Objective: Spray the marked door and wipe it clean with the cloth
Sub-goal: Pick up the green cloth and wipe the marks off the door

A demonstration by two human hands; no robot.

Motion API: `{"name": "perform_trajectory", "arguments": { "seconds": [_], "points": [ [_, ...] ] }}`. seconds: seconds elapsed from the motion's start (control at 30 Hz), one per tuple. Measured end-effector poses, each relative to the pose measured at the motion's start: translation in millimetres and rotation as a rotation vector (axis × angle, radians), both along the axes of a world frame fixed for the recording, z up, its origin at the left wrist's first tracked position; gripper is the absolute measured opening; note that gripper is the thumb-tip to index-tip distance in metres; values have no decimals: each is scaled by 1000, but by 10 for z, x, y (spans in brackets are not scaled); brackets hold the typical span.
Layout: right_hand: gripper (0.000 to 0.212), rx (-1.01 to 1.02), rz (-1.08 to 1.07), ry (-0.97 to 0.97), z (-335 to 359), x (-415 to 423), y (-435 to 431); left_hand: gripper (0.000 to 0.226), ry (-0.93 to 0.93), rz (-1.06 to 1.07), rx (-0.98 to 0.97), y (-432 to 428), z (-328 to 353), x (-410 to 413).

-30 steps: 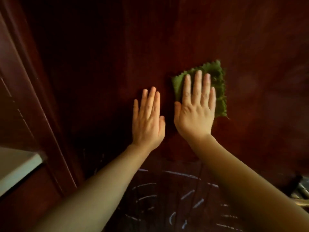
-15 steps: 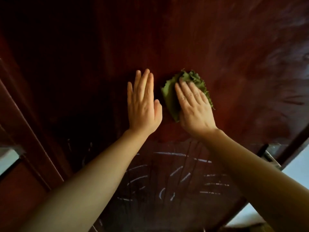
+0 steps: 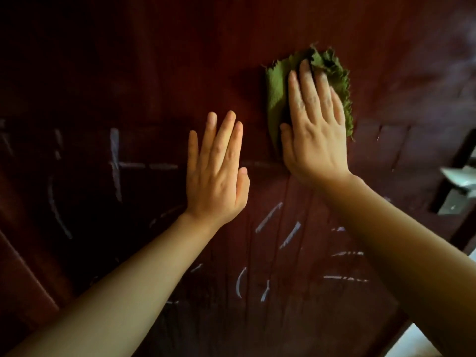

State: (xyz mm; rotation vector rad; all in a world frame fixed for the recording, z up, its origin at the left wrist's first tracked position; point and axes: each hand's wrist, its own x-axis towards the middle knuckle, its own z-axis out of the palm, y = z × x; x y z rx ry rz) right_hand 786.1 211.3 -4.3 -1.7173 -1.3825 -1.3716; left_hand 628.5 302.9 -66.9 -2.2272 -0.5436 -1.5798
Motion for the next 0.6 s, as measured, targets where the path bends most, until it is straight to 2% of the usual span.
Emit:
{"name": "perform_trajectory", "arguments": {
  "seconds": [0.2,0.37,0.47,0.6],
  "points": [
    [70,23,-81,-58,-1092,31,64,79,109,324,88,206,-855,185],
    [71,12,-96,-55,-1890,-33,146,76,45,332,129,248,-835,196],
    [72,-12,-93,-33,-1945,-97,153,75,77,311,106,213,-824,206],
    [70,14,-69,-74,-1445,-123,196,72,75,327,103,207,-851,181]
  ]
}}
